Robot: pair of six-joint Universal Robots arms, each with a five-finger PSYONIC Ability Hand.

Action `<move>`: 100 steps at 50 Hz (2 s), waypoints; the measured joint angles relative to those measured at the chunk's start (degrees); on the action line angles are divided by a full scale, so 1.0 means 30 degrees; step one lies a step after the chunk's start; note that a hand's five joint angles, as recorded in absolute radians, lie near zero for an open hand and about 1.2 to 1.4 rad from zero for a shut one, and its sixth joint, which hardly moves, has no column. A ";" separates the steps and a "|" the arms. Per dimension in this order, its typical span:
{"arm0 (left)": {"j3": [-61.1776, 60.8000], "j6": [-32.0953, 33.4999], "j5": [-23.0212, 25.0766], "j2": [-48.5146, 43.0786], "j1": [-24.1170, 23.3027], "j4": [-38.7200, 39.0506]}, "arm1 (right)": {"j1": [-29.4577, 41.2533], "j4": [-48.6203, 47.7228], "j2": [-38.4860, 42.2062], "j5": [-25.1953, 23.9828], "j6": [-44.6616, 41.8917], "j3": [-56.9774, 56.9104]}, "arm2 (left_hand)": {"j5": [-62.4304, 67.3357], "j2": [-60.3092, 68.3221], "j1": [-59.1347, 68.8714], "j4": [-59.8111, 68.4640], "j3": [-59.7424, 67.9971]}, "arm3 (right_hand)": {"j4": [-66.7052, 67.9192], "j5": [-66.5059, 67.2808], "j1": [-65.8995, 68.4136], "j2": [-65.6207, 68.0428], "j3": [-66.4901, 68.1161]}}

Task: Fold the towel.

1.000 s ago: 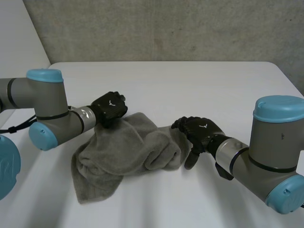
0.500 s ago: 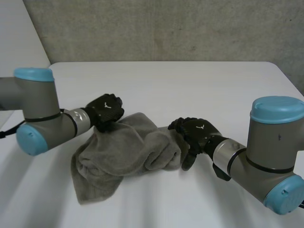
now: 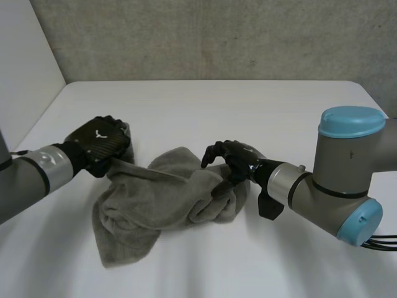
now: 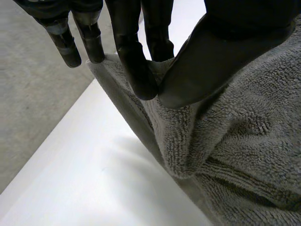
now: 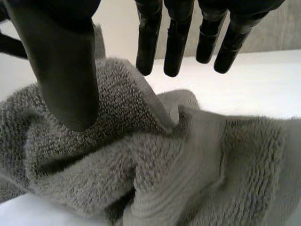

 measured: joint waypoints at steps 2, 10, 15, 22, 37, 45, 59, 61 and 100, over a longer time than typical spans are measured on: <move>-0.0517 -0.0346 0.0014 0.0591 0.0293 0.0185 | 0.0016 0.0287 0.0364 0.0039 -0.0076 -0.0196 | 0.0000 0.0003 0.0000 0.0000 0.0000 | 0.0000 0.0516 0.0558 0.0536 0.0000; -0.1511 -0.1469 0.0054 0.1837 0.1062 0.0448 | 0.0035 0.0814 0.0706 0.0176 -0.0871 -0.0338 | 0.0000 0.0014 0.0000 0.0000 0.0000 | -0.0002 0.8206 0.8563 0.8599 -0.0002; -0.1917 -0.1916 0.0069 0.2399 0.1473 0.0450 | -0.0013 0.0868 0.0058 0.0132 -0.1688 0.0043 | 0.0000 0.0015 0.0000 0.0000 0.0000 | -0.0002 1.3649 1.3375 1.3097 0.0000; -0.2828 -0.2122 0.0111 0.3294 0.1932 0.0410 | -0.0419 0.0779 -0.2034 -0.0197 -0.2714 0.1485 | 0.0000 0.0018 0.0000 0.0000 0.0000 | 0.0000 1.3649 1.3375 1.3097 0.0000; -0.3462 -0.4229 0.0173 0.3325 0.2101 0.0893 | -0.0953 0.2393 -0.2973 -0.0939 -0.8067 0.1437 | 0.0000 0.0023 0.0000 0.0000 0.0000 | -0.0002 1.3651 1.3376 1.3097 0.0000; 0.2728 -0.5516 -0.0707 -0.0159 0.0549 0.2555 | -0.0803 0.2030 -0.1373 0.1680 -1.1626 -0.5500 | 0.0000 0.0052 0.0040 0.0000 0.0000 | 0.0000 1.3652 1.3378 1.3097 0.0000; 0.6712 -1.1784 -0.2809 0.2950 0.0063 1.0634 | -0.0626 -0.5765 -0.6029 0.4424 -1.2078 -0.6437 | 0.0272 0.0298 0.0044 0.0000 0.0000 | 0.0000 1.3758 1.3379 1.3593 0.0000; 0.5703 -1.2114 -0.2542 0.3315 0.0206 1.1193 | -0.0601 -0.5960 -0.6374 0.4311 -1.2377 -0.5011 | 0.0278 0.0308 0.0046 0.0000 0.0000 | 0.0000 1.3759 1.3379 1.3594 0.0000; -0.6643 -0.3411 0.0404 0.2180 0.1811 0.8733 | -0.2359 -0.5737 -0.5155 0.4000 -1.5627 0.8406 | 0.0652 0.0424 0.0298 0.0000 0.0000 | 0.0000 0.6867 0.6984 0.7050 0.0000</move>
